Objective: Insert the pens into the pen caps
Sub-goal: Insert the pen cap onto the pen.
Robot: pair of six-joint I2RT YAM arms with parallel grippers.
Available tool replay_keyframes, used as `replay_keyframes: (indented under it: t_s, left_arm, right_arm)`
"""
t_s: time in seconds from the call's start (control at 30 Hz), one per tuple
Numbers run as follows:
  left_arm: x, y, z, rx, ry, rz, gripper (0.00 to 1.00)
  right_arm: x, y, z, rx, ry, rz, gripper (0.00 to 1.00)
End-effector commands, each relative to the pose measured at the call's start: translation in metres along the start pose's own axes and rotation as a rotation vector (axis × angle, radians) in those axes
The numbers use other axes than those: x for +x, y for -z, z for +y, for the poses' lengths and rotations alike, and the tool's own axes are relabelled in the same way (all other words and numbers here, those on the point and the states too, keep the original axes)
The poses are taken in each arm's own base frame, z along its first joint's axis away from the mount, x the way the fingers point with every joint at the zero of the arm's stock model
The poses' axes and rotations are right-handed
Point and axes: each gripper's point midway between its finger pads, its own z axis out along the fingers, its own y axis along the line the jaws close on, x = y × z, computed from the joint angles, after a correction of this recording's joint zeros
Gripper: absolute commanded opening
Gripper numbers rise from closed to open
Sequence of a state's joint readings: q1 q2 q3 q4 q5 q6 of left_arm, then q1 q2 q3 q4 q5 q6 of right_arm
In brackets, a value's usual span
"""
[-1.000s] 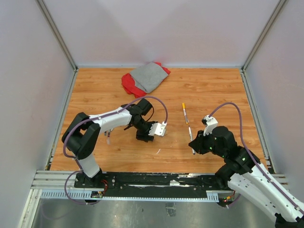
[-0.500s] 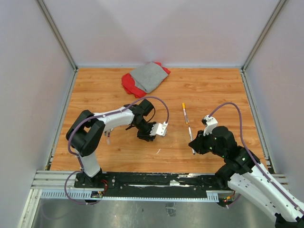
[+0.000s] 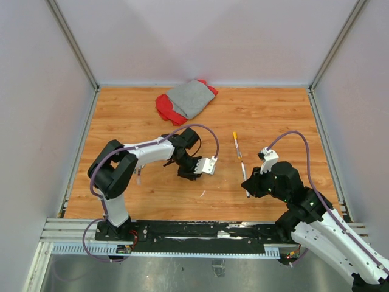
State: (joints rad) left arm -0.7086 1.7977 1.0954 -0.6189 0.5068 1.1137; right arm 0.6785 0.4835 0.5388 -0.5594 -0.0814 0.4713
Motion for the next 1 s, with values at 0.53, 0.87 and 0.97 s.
replay_keyframes:
  t_s: [0.53,0.87,0.97]
  left_arm:
    - [-0.024,0.001,0.019,-0.080,0.116,-0.056,0.00]
    - [-0.086,0.056,0.045,-0.419,0.351,-0.296,0.01]
    - [-0.109,0.076,0.043,-0.529,0.487,-0.458,0.00]
  right_arm:
    - [-0.008,0.005,-0.004,0.016,0.002,-0.042,0.06]
    - [-0.013,0.008,-0.005,0.022,0.000,-0.078,0.06]
    - [-0.013,0.007,-0.006,0.027,-0.007,-0.083,0.06]
